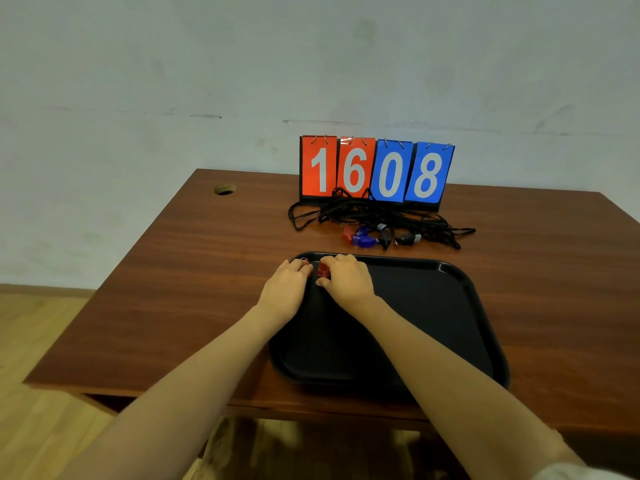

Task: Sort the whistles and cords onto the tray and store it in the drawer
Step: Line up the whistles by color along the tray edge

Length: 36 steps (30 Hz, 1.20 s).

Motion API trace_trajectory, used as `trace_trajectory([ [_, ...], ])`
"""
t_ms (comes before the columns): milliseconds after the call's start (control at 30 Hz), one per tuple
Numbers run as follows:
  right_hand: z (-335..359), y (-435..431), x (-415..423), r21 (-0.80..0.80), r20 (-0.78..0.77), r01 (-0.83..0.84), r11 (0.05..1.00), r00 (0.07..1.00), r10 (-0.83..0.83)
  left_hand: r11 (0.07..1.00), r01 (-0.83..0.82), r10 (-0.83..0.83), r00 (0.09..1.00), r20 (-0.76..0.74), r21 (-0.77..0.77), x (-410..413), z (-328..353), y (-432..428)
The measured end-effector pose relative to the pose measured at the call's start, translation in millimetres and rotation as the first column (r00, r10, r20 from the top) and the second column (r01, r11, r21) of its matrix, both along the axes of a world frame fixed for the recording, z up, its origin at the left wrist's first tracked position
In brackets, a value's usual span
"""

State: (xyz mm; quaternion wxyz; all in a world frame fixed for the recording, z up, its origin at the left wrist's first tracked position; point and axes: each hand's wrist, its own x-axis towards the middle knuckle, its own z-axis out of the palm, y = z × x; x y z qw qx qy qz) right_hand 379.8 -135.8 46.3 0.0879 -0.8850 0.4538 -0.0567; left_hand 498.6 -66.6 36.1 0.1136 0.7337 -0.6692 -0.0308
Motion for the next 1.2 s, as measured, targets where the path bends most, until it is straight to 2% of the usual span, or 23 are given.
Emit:
trace_trajectory([
  [467,0.3,1.6,-16.3,0.063,0.013,-0.025,0.998,1.000,0.024,0.999,0.046,-0.049,0.982,0.180,0.020,-0.8,1.6,2.5],
  [600,4.1,-3.1,-37.3,0.079,0.058,-0.026,0.997,0.998,0.021,0.995,0.060,-0.042,0.974,0.221,-0.075,-8.7,2.8,7.6],
  [700,8.3,-15.1,-60.8,0.018,0.119,-0.002,1.000,0.993,0.000,0.981,0.099,-0.045,0.953,0.301,-0.166,-18.9,9.0,-2.1],
  [767,12.7,-29.1,-76.0,-0.064,0.117,0.047,0.997,0.992,-0.040,0.981,0.104,-0.050,0.951,0.306,-0.164,-26.7,19.3,-14.4],
  [867,19.6,-54.9,-92.3,-0.160,0.065,0.130,0.978,0.990,-0.121,0.994,0.073,-0.048,0.961,0.271,-0.081,-36.0,28.3,-43.8],
  [967,24.9,-77.5,-94.7,-0.150,-0.007,0.157,0.976,0.987,-0.160,0.999,0.044,-0.046,0.972,0.231,0.016,-41.7,31.9,-73.6],
  [1067,24.4,-92.1,-82.7,-0.118,-0.068,0.105,0.987,0.991,-0.113,0.993,-0.001,-0.018,0.988,0.156,0.121,-41.7,28.9,-101.3],
  [1200,14.7,-105.7,-59.2,-0.092,-0.039,0.055,0.994,0.997,-0.059,0.971,-0.051,0.043,0.998,0.039,0.234,-34.5,21.2,-128.5],
])
